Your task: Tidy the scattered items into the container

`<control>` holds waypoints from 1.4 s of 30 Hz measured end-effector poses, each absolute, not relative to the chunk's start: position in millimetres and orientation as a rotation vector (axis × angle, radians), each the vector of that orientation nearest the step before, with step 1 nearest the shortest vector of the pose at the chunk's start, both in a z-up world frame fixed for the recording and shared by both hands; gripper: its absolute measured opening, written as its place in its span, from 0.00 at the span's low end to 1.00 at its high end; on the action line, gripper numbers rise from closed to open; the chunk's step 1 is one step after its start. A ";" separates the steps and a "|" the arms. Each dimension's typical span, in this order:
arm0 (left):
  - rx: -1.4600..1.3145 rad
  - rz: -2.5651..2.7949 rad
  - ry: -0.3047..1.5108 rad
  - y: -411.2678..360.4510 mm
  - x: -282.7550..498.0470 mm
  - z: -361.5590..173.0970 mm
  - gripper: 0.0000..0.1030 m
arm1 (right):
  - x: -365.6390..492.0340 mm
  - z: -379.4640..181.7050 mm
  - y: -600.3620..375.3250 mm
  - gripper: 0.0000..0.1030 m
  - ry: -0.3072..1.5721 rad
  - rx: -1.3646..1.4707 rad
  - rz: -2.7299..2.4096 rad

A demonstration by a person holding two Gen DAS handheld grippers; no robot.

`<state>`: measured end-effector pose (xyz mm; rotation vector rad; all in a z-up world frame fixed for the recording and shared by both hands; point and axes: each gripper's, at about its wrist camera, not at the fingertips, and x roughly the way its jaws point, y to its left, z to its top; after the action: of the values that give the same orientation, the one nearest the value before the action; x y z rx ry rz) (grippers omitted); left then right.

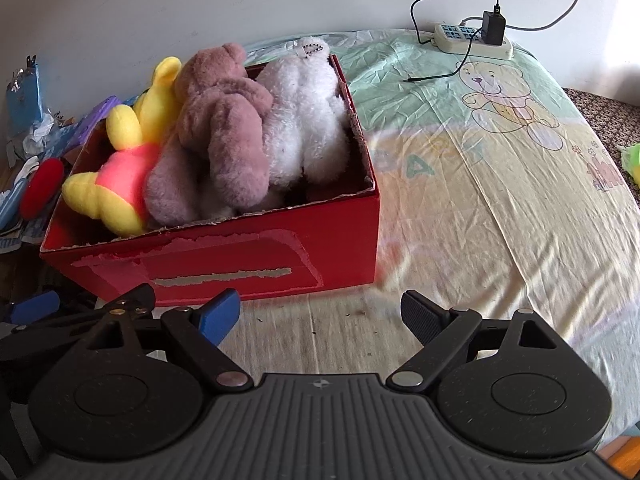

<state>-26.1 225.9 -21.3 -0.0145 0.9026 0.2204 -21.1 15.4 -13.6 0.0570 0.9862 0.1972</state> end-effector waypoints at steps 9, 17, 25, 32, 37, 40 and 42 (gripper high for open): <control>-0.029 0.230 0.864 241.0 -29.3 -24.4 0.99 | -26.0 -14.4 27.7 0.87 0.968 0.062 0.161; -0.039 0.207 0.887 249.6 -29.3 -25.6 0.99 | -29.8 -12.9 29.6 0.87 0.937 0.056 0.151; -0.042 0.209 0.881 247.3 -29.3 -20.5 0.99 | -22.3 -2.5 27.1 0.87 0.907 0.032 0.169; -0.070 0.259 0.867 254.3 -26.0 -12.9 0.99 | -21.2 -6.0 26.4 0.87 0.924 0.026 0.174; -0.074 0.249 0.886 257.0 -25.3 -11.8 0.99 | -24.8 -6.3 30.4 0.87 0.913 0.046 0.177; -0.063 0.231 0.897 255.9 -27.9 -12.9 0.99 | -26.4 -7.7 33.1 0.87 0.917 0.057 0.174; -0.065 0.226 0.900 257.1 -29.4 -13.3 0.99 | -27.0 -7.4 34.1 0.87 0.916 0.064 0.171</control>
<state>-29.4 257.1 -13.3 -0.0649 0.8999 0.2260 -27.0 34.1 -7.4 0.0638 0.9158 0.1706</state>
